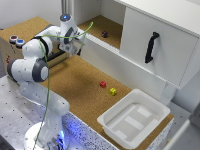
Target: Go towards the purple block and grasp it
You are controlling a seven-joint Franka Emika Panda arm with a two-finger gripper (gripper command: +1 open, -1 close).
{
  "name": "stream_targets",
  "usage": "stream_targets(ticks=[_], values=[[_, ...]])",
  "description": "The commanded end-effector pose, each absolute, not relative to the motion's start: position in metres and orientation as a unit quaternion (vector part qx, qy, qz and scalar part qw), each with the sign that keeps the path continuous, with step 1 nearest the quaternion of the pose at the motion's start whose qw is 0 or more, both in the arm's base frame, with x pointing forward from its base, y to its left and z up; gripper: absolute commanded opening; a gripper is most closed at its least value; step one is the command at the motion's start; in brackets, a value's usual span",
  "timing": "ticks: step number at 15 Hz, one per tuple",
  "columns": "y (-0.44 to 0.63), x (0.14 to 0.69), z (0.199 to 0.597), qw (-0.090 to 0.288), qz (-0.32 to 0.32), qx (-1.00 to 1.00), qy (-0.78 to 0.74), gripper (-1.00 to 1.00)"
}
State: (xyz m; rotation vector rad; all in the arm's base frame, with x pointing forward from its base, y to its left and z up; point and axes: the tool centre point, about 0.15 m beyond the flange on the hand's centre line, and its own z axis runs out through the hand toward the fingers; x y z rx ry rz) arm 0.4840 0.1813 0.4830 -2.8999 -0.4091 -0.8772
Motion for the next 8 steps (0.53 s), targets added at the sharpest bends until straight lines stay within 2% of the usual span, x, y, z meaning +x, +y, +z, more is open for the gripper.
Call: stream_targets(ticks=[1,5,7,8], values=[[0.165,0.584,0.483,0.036,-0.265,-0.948,-0.173,1.00],[0.168,0.632,0.474,0.037,-0.277,-0.942,-0.186,1.00],[0.164,0.649,0.464,0.022,-0.282,-0.944,-0.172,1.00],[0.161,0.655,0.460,0.036,-0.283,-0.944,-0.165,1.00]])
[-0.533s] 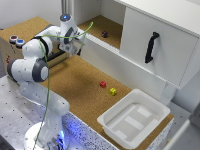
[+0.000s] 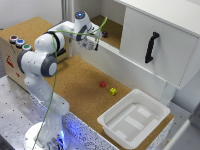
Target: Go towards the purple block and grasp it
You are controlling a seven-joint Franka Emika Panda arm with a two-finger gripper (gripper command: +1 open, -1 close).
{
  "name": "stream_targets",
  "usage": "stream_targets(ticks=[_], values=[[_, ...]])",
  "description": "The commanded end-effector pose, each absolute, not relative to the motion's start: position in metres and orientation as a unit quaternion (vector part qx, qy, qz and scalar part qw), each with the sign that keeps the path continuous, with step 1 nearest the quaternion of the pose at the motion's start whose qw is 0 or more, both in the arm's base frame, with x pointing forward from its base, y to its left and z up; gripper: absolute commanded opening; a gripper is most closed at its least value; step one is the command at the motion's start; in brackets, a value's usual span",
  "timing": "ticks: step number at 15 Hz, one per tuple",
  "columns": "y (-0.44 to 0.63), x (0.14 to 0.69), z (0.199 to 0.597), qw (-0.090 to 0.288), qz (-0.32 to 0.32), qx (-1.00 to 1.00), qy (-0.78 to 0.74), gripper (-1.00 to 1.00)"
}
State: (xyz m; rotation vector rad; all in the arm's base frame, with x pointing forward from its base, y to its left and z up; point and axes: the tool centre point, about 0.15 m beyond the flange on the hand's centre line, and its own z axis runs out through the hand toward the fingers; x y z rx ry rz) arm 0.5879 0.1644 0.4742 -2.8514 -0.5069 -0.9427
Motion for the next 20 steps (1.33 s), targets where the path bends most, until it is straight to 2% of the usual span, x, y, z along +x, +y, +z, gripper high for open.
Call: stream_targets(ticks=[1,8,11,20], values=[[0.159,0.658,0.460,0.042,-0.288,-0.944,-0.159,1.00],[0.159,0.672,0.459,0.038,-0.307,-0.941,-0.139,1.00],[0.165,0.676,0.462,0.017,-0.322,-0.938,-0.123,1.00],[0.173,0.691,0.461,0.020,-0.330,-0.939,-0.096,1.00]])
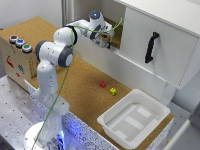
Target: Go towards the purple block and grasp it
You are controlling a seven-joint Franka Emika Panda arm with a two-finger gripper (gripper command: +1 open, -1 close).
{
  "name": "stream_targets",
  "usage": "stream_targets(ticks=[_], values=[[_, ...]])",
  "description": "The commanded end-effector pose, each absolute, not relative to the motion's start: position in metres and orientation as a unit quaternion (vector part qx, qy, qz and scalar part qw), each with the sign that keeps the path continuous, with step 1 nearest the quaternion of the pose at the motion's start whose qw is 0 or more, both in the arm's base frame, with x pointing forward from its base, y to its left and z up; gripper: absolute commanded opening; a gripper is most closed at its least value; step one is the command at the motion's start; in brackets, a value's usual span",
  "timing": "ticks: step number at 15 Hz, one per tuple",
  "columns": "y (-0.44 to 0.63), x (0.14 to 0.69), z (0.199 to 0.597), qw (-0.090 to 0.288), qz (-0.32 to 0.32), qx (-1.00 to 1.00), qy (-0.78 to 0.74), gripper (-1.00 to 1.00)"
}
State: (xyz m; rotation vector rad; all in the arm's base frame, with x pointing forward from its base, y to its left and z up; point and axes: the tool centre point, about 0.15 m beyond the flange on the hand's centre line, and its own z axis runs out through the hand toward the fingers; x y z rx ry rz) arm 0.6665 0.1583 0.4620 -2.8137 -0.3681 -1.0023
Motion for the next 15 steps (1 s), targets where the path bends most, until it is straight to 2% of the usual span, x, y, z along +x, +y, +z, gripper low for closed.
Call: stream_targets(ticks=[1,15], values=[[0.1740,0.6921,0.4608,0.021,-0.330,-0.939,-0.098,-1.00],[0.1831,0.6886,0.4593,0.011,-0.351,-0.931,-0.100,-1.00]])
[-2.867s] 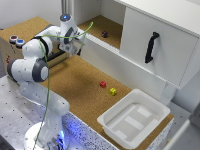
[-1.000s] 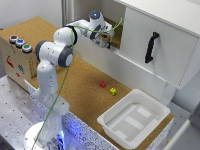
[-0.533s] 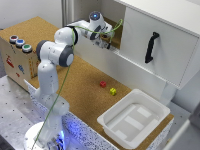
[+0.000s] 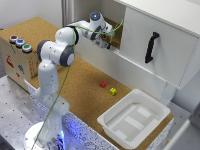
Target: Go towards the purple block and grasp it
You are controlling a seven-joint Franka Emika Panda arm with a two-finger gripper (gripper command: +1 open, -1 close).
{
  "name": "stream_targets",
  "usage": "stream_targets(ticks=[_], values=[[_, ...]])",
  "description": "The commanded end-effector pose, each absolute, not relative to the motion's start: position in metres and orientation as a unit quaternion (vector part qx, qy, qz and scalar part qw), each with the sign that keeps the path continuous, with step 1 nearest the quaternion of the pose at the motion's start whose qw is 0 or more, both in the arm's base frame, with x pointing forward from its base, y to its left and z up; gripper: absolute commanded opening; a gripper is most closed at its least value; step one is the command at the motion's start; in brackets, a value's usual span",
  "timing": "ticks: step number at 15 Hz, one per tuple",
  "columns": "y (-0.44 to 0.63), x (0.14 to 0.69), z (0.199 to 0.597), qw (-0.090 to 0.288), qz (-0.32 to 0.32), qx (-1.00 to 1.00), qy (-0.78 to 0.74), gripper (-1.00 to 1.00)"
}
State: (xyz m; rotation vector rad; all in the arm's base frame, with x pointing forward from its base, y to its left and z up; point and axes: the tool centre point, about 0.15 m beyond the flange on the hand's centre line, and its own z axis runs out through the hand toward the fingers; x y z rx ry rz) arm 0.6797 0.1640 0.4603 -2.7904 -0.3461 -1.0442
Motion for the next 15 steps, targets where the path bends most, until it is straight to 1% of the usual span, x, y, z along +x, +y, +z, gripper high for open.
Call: stream_targets(ticks=[1,6,10,15], values=[[0.183,0.684,0.464,0.008,-0.356,-0.929,-0.101,-1.00],[0.183,0.645,0.479,0.012,-0.366,-0.925,-0.100,-1.00],[0.187,0.615,0.484,0.014,-0.364,-0.925,-0.102,-1.00],[0.198,0.594,0.487,0.013,-0.364,-0.925,-0.112,-1.00]])
